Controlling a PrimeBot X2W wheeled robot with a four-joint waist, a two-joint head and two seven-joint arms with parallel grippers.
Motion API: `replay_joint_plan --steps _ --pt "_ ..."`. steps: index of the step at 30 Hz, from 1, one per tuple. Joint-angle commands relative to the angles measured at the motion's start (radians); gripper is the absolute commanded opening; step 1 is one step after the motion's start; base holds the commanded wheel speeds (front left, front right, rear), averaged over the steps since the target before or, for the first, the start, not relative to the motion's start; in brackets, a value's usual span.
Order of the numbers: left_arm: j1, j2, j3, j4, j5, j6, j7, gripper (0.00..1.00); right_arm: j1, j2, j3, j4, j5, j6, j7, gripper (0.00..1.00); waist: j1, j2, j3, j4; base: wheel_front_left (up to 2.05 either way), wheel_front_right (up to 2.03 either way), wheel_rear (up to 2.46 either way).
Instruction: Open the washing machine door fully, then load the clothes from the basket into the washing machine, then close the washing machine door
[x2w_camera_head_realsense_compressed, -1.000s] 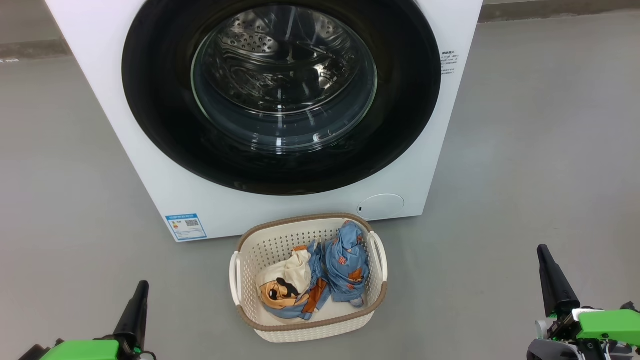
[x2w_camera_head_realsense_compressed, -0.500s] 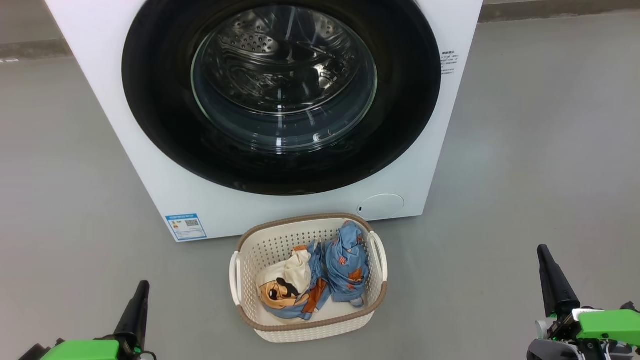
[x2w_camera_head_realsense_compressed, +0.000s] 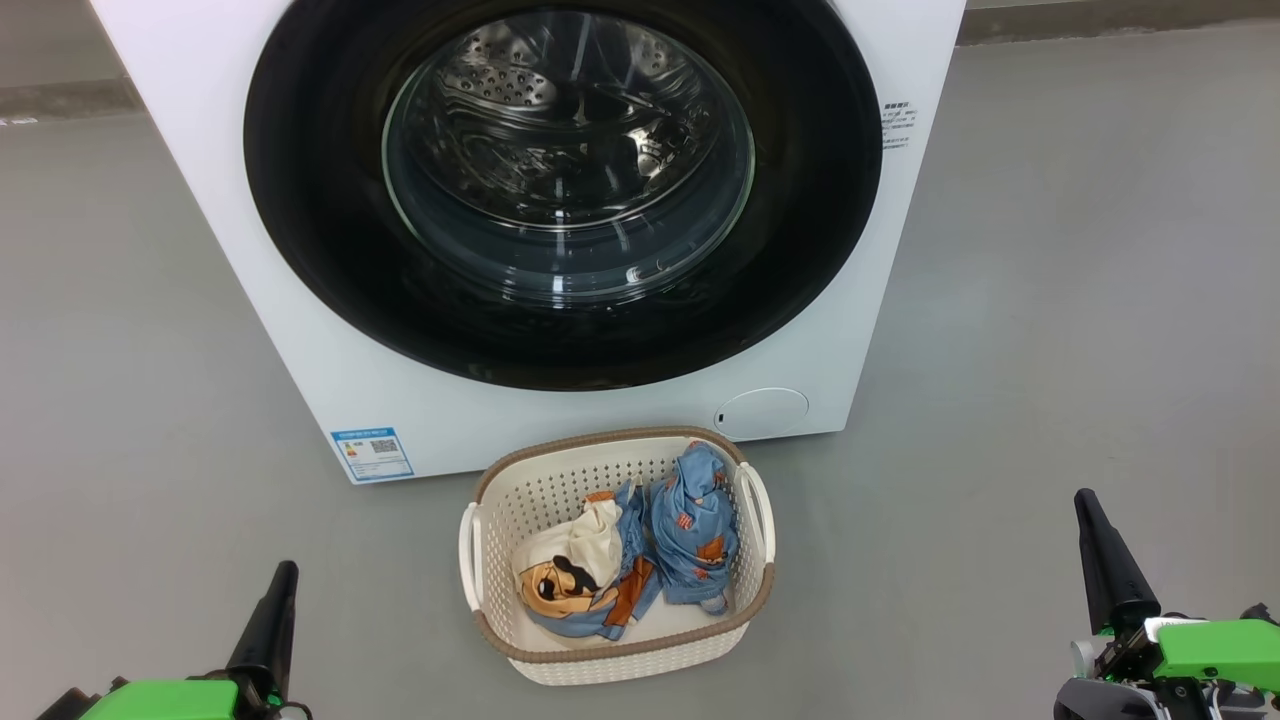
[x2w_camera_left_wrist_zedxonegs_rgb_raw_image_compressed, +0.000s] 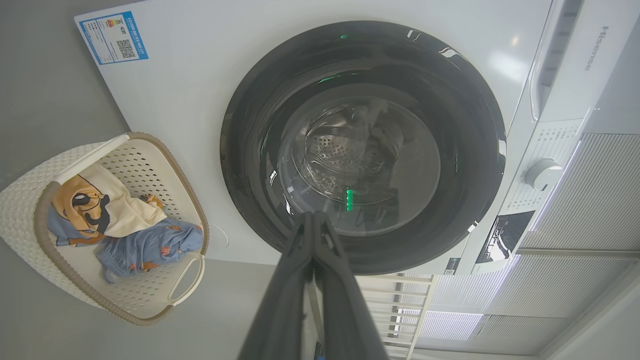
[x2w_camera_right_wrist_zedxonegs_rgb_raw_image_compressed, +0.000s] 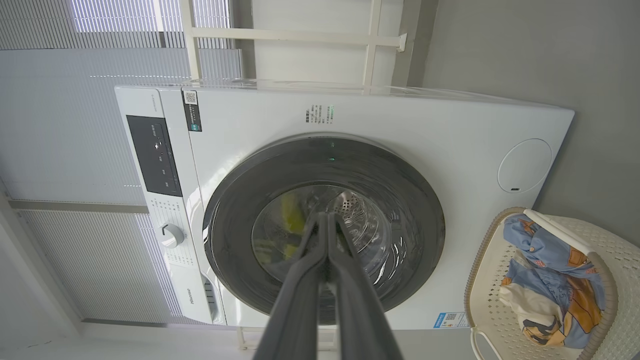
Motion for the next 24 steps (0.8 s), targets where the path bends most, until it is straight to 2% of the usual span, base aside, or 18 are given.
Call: replay_joint_plan --steps 1,24 --pt "-0.042 0.014 0.036 -0.027 0.01 0.001 0.005 0.0 -0.04 -0.008 0.019 -0.03 -0.002 0.001 0.005 0.0 0.0 0.0 0.0 0.0 0.0 0.0 0.0" --pt "-0.042 0.01 0.041 -0.027 0.014 0.001 0.009 0.0 -0.04 -0.008 0.018 -0.03 -0.002 0.001 0.006 0.0 0.0 0.0 0.0 0.0 0.0 0.0 0.0"
